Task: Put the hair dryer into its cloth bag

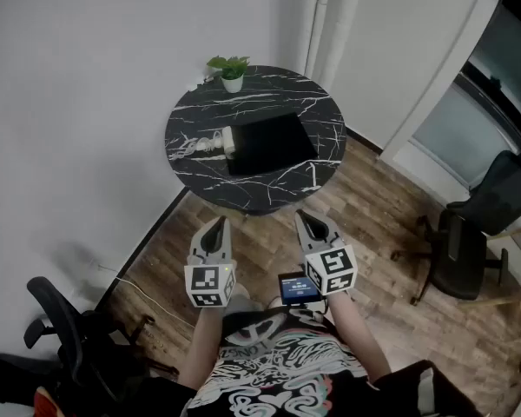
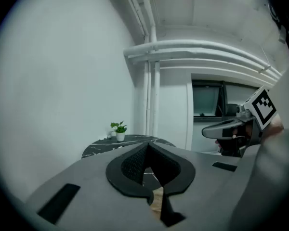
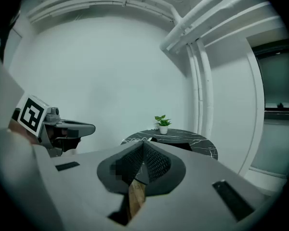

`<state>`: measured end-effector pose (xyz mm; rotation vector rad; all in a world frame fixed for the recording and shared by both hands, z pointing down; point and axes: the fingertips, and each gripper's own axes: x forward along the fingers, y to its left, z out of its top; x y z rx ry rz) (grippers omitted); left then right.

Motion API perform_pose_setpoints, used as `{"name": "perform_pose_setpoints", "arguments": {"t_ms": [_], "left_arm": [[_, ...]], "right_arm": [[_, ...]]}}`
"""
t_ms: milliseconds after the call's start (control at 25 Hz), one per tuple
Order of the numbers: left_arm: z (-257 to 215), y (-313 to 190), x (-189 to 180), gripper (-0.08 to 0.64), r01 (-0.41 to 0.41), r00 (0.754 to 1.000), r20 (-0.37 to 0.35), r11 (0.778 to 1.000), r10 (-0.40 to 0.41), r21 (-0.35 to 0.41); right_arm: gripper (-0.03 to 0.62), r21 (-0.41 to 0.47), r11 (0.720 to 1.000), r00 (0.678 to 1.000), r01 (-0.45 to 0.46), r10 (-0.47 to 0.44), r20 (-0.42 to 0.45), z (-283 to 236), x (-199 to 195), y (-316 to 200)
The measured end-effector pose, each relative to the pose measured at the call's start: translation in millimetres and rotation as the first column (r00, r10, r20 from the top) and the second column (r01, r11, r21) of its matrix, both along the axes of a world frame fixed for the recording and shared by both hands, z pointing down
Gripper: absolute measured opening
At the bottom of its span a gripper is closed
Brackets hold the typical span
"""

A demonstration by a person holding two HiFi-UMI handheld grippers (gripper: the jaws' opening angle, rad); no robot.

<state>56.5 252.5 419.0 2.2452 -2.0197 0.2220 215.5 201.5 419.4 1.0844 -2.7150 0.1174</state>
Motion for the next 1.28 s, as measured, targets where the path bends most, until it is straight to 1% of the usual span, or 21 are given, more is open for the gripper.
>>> {"name": "perform_pose_setpoints", "arguments": {"t_ms": [360, 640, 840, 1080, 1280], "left_arm": [[-6, -6, 7, 0.014, -0.004, 1.000, 0.018, 1.000, 0.004, 0.012], [-8, -6, 3, 0.014, 0.012, 1.000, 0.024, 1.000, -0.012, 0.016], [-9, -5, -2, 0.014, 0.028, 0.999, 0.031, 1.000, -0.028, 0.015], [-10, -3, -9, 0.014, 0.053, 0.998, 0.038, 0.999, -0.053, 0.008], [-4, -6, -24, 0.014, 0.081, 0.996, 0.039, 0.997, -0.081, -0.004]], "right_arm": [[0.019, 0.008, 1.000, 1.000, -0.004, 0.004, 0.001, -1, 8, -5], [0.020, 0.010, 1.000, 0.999, -0.018, 0.018, 0.033, -3, 11, -10], [0.020, 0.058, 0.998, 1.000, -0.004, 0.004, -0.010, -6, 5, -12], [0.020, 0.056, 0.998, 1.000, 0.000, 0.000, -0.011, -4, 0, -16], [0.021, 0.046, 0.999, 1.000, 0.014, -0.014, -0.002, 1, -13, -25]]}}
